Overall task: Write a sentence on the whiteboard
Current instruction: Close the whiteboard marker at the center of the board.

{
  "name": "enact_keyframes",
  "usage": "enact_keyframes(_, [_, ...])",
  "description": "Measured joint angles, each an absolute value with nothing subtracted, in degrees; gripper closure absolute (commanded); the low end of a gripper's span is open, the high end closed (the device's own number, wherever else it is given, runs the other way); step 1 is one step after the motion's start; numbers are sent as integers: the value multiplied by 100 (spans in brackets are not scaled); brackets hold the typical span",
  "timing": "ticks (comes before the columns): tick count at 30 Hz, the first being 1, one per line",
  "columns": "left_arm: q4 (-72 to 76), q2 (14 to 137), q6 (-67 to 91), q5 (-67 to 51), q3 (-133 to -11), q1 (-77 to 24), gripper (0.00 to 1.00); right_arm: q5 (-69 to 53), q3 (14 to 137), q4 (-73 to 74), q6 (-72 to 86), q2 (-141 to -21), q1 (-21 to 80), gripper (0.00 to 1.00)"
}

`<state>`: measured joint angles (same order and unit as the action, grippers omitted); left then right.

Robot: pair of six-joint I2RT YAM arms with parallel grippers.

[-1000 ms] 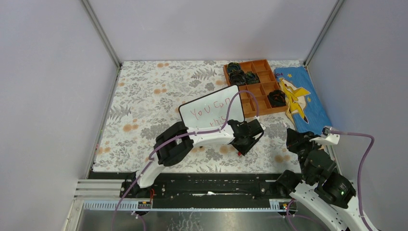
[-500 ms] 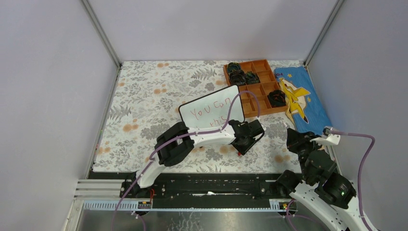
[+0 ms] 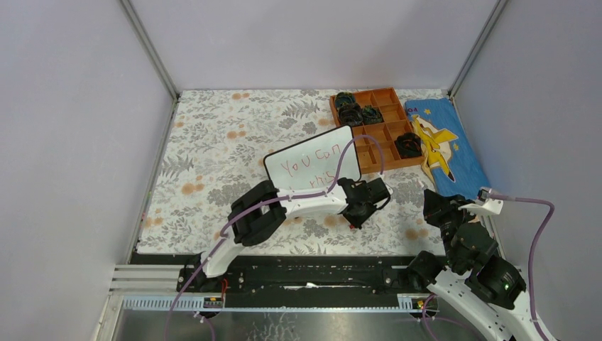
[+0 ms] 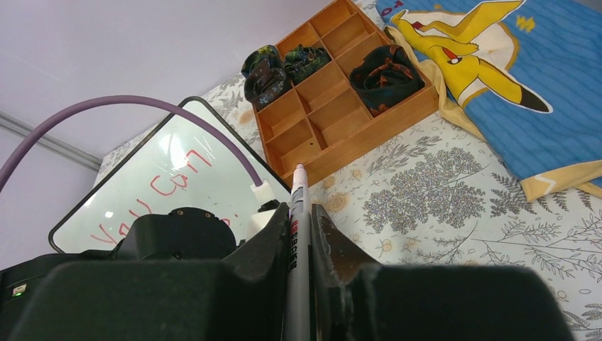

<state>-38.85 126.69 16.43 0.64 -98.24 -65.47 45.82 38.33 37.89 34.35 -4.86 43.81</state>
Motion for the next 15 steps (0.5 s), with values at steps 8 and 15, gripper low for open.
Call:
enact_keyframes(8, [-3769,12105,2018,23,-9290,-6497,100,4438,3833,3782,3417,-486,4381,100])
enact_keyframes(15, [-3199,10226,2528,152,-8639,-6309,100,3938,3835,3201,2908,-504,4379,100])
